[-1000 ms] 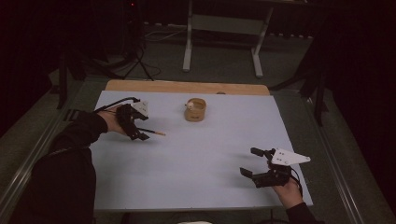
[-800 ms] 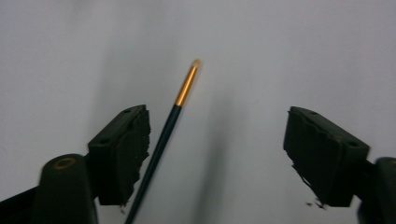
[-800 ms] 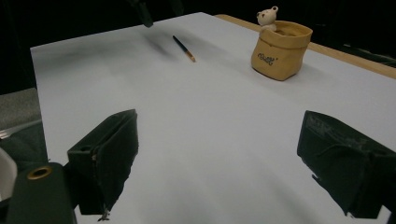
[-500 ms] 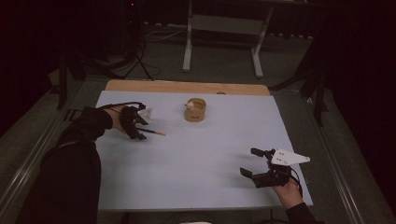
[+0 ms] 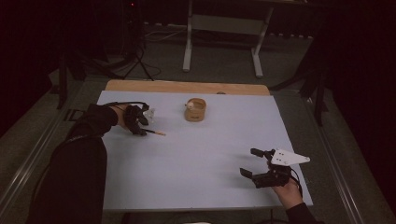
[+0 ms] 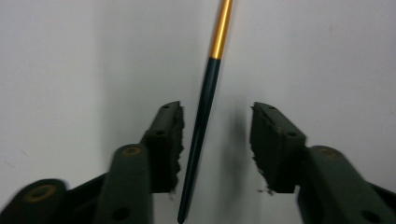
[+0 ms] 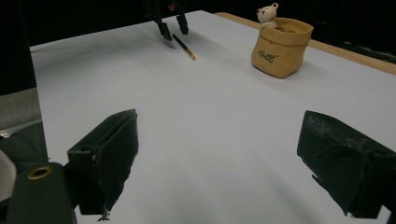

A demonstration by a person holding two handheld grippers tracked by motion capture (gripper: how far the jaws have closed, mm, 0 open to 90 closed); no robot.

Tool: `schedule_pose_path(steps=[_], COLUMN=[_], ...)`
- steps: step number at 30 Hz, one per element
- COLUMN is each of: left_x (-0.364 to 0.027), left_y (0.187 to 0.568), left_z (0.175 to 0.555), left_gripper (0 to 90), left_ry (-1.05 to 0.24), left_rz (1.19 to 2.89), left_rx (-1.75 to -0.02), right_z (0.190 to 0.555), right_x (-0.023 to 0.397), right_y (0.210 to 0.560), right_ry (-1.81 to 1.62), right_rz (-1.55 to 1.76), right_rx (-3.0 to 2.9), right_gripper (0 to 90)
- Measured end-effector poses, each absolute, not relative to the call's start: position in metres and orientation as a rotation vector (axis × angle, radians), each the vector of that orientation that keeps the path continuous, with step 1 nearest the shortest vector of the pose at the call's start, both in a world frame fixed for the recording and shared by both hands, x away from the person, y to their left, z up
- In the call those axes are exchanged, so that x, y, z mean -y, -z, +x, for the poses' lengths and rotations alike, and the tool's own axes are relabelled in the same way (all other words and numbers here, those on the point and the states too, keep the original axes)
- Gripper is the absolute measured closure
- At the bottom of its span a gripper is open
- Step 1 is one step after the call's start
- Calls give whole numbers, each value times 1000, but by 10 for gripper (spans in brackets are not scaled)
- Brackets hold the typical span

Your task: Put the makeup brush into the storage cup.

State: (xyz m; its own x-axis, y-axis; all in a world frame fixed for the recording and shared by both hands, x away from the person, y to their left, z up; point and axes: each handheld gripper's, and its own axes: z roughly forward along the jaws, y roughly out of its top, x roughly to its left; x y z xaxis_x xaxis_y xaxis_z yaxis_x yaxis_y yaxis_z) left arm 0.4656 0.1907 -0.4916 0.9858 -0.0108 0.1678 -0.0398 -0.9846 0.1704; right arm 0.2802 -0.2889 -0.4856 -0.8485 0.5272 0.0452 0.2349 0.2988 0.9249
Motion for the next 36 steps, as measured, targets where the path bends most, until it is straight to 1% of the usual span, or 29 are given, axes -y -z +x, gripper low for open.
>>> schedule_pose_path(steps=[1, 2, 3, 8, 9, 10, 12, 14, 15, 17, 20, 23, 25, 27, 28, 30, 31, 32, 36], left_x=[-190, -189, -188, -182, -181, -180, -177, -176, -175, -174, -173, -172, -172, -172, -171, -171, -171, -172, -174], left_y=[492, 492, 492, 498, 499, 500, 502, 504, 504, 505, 505, 506, 506, 505, 504, 502, 502, 497, 485], left_z=[468, 469, 471, 477, 478, 479, 480, 481, 482, 483, 484, 483, 483, 485, 484, 481, 481, 479, 476], left_gripper=[557, 593, 599, 604, 632, 634, 668, 675, 699, 729, 761, 821, 830, 838, 838, 841, 842, 842, 846], left_ry=[-248, -247, -261, -262, -245, -256, -239, -216, -223, -194, -171, -134, -134, -123, -86, -42, -42, -5, -4], left_rz=[2961, 2966, 2979, 3030, 3028, 3034, 3040, 3046, 3054, 3069, 3078, 3082, 3082, 3094, 3105, 3127, 3127, 3114, 3075], left_rx=[34, 47, 44, 90, 78, 92, 94, 103, 104, 106, 106, 95, 95, 31, -51, -99, -99, -120, -173], right_z=[280, 280, 281, 281, 281, 281, 281, 281, 280, 280, 280, 280, 280, 279, 279, 279, 279, 279, 279], right_x=[289, 289, 289, 288, 288, 288, 289, 289, 289, 290, 290, 290, 290, 290, 290, 290, 290, 290, 291], right_y=[486, 486, 487, 487, 487, 487, 487, 487, 487, 487, 486, 486, 486, 486, 486, 485, 485, 485, 484], right_ry=[-1570, -1570, -1570, -1568, -1567, -1569, -1567, -1569, -1571, -1571, -1572, -1573, -1573, -1570, -1571, -1571, -1571, -1570, -1572], right_rz=[697, 700, 700, 701, 701, 702, 703, 703, 704, 706, 704, 704, 705, 703, 702, 704, 704, 704, 702], right_rx=[-2302, -2302, -2304, -2309, -2307, -2307, -2309, -2308, -2304, -2303, -2302, -2301, -2301, -2300, -2299, -2296, -2296, -2296, -2289], right_gripper=[127, 127, 127, 127, 127, 127, 127, 127, 127, 127, 127, 127, 127, 127, 127, 127, 127, 127, 128])
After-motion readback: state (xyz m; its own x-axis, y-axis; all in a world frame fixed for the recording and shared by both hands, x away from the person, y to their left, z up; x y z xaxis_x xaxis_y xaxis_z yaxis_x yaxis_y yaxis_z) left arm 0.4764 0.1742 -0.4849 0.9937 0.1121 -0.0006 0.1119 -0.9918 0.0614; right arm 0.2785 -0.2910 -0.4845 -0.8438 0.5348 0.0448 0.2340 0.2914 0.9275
